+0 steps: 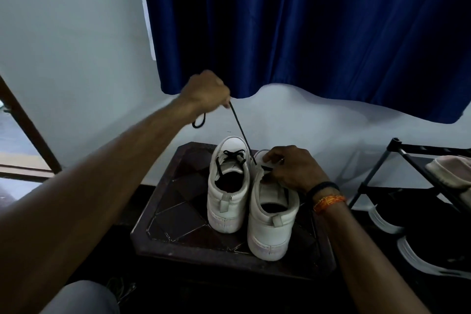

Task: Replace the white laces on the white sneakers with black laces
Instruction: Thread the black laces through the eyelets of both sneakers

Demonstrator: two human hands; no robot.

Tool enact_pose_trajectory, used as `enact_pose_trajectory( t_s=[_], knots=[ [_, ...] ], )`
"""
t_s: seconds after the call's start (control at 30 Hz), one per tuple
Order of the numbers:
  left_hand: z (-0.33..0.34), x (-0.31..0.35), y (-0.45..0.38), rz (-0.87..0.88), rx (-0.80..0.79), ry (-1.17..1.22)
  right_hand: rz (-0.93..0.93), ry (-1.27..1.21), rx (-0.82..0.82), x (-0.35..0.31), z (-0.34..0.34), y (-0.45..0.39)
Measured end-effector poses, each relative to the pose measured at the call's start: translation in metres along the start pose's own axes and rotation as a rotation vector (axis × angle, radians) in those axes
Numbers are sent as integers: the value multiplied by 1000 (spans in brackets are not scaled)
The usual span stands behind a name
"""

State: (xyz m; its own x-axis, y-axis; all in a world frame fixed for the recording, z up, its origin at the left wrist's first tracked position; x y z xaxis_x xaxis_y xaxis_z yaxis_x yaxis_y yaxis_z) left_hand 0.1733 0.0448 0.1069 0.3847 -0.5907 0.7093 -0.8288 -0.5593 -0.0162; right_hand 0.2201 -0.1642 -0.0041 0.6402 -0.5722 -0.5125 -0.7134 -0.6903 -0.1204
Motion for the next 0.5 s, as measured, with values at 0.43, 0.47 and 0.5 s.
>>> enact_pose_trajectory(
  t_s=[0.43, 0.47, 0.5],
  knots=[
    [25, 6, 12, 19, -222, 202, -8, -99, 114, -2, -8, 5],
    [38, 7, 17, -2, -294, 228, -14, -138, 142, -2, -15, 6],
    [48, 8, 21, -14, -350, 257, -16, -168, 163, -2, -24, 7]
  ],
)
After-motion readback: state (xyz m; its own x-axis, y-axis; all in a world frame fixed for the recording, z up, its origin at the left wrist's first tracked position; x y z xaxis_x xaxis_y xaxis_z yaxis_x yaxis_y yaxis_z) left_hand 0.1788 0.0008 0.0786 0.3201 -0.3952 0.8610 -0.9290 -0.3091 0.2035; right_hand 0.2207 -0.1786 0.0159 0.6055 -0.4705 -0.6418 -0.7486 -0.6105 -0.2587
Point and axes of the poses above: each hand's wrist, its own y-axis away from the middle knuckle, its own z-axis out of the palm, x = y × z, the point moved 8 cm from there along -y, towards the middle knuckle, and after that the axes turned 13 degrees about -z, right-handed, at the moved point
